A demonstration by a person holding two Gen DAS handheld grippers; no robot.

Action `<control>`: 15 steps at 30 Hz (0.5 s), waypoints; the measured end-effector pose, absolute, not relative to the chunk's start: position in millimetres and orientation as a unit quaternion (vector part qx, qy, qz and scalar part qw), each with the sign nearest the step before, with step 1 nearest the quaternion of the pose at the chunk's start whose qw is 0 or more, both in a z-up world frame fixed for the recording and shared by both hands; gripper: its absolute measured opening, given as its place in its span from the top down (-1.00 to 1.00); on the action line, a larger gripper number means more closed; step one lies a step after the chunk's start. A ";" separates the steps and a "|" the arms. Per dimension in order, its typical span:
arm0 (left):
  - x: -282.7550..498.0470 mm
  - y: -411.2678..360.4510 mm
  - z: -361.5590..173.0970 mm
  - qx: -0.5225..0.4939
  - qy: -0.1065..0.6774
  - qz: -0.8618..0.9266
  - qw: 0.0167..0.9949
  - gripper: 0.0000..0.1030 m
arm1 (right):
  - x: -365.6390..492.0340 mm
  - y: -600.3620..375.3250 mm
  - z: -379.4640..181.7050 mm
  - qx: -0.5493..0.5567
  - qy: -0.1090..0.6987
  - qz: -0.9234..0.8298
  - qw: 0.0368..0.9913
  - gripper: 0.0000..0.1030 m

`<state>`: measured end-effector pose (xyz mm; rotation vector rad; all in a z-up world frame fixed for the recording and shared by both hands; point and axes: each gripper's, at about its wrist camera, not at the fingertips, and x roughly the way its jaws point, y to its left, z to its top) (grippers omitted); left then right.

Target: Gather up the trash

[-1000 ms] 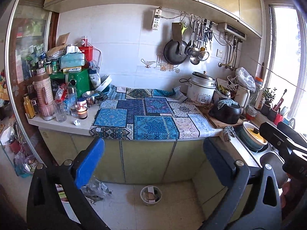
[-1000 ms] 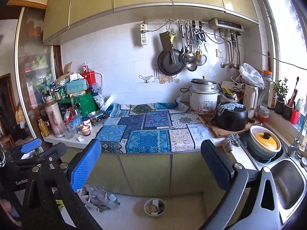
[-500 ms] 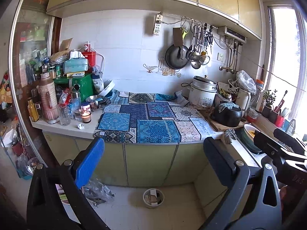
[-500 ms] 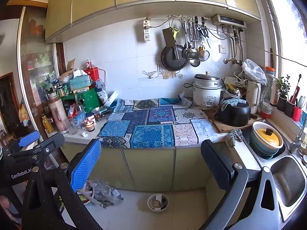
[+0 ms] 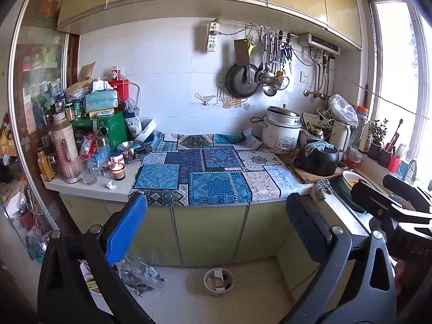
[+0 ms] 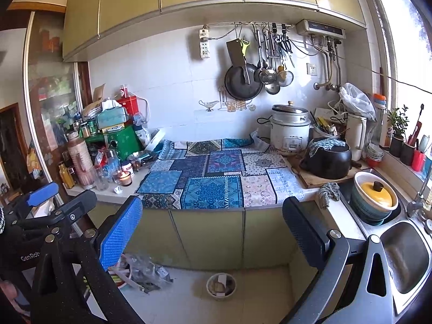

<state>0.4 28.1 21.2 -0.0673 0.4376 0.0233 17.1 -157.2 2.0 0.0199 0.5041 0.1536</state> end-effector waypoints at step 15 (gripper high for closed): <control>5.1 28.7 22.8 -0.040 0.219 0.017 0.975 -1.00 | 19.7 -156.8 2.6 0.008 0.254 0.084 0.963 -1.00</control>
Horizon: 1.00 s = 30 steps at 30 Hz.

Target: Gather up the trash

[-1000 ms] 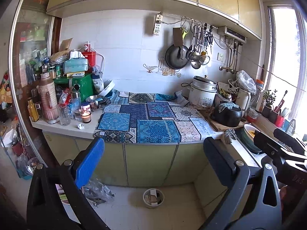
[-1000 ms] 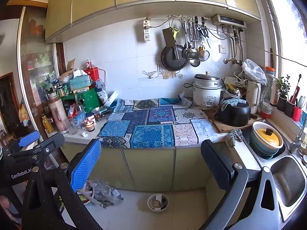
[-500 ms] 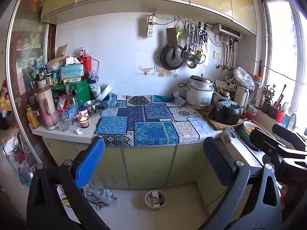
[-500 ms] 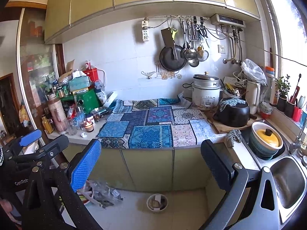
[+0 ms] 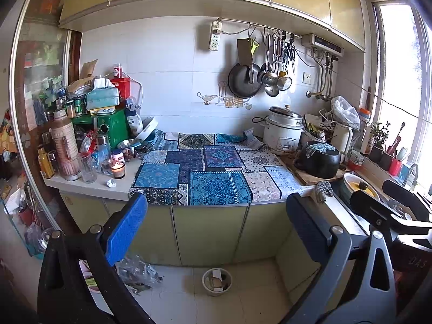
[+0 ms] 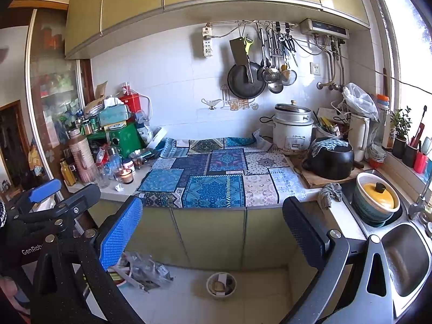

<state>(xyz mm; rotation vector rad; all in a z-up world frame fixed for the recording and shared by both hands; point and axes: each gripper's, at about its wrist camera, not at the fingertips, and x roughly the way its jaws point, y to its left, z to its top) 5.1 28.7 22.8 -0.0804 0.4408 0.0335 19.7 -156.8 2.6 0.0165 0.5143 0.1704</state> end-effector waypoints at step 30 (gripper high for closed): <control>12.7 29.8 20.6 -0.047 0.224 -0.002 0.973 -1.00 | 21.5 -156.2 4.3 0.020 0.255 0.063 0.965 -1.00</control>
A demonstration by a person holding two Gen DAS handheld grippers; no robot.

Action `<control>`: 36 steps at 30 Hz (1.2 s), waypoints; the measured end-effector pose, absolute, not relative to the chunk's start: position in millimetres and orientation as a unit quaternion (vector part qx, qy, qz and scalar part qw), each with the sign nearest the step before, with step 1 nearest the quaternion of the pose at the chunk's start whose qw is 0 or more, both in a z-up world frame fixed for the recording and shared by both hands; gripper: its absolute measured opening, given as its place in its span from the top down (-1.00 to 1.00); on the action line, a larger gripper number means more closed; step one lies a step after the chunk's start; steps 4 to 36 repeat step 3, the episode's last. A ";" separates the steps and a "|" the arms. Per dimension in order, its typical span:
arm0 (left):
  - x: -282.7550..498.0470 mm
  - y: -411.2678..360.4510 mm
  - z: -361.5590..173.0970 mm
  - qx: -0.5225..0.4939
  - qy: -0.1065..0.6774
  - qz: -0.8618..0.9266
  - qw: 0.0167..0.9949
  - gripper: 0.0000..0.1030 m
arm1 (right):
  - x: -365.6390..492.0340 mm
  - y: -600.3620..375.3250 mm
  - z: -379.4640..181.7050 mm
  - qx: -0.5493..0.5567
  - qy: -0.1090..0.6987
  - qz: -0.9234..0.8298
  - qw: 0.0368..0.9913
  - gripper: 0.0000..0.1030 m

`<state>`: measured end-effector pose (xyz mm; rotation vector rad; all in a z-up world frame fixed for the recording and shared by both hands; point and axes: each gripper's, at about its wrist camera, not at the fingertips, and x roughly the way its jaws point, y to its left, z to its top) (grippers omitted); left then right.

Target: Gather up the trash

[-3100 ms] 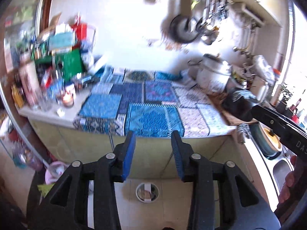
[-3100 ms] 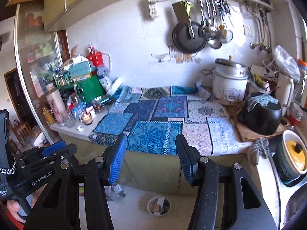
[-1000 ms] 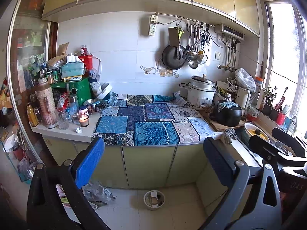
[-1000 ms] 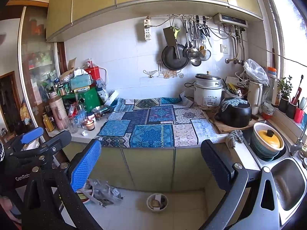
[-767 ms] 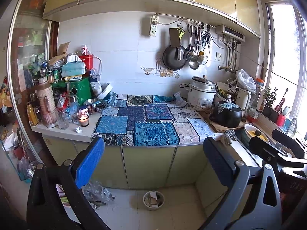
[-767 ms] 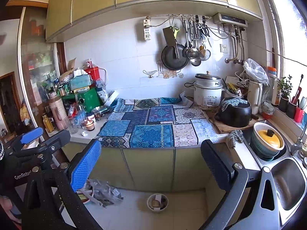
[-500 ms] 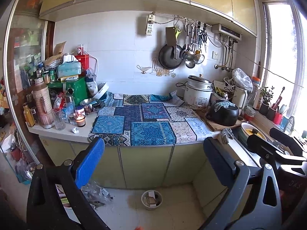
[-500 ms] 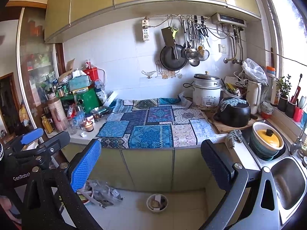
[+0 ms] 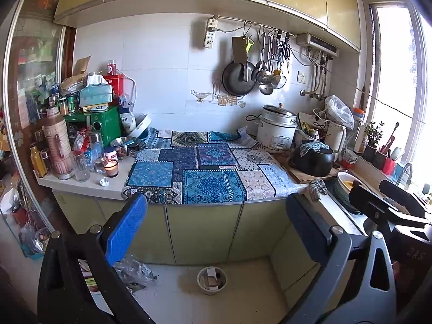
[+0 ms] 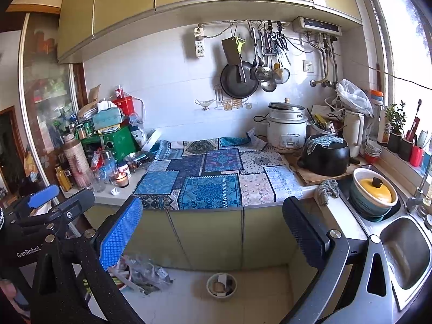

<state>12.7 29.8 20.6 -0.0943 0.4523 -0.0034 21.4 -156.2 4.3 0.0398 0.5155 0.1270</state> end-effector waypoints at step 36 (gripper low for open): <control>16.6 31.6 18.7 -0.046 0.229 -0.004 0.972 -1.00 | 24.8 -154.4 2.0 0.020 0.259 0.060 0.964 -1.00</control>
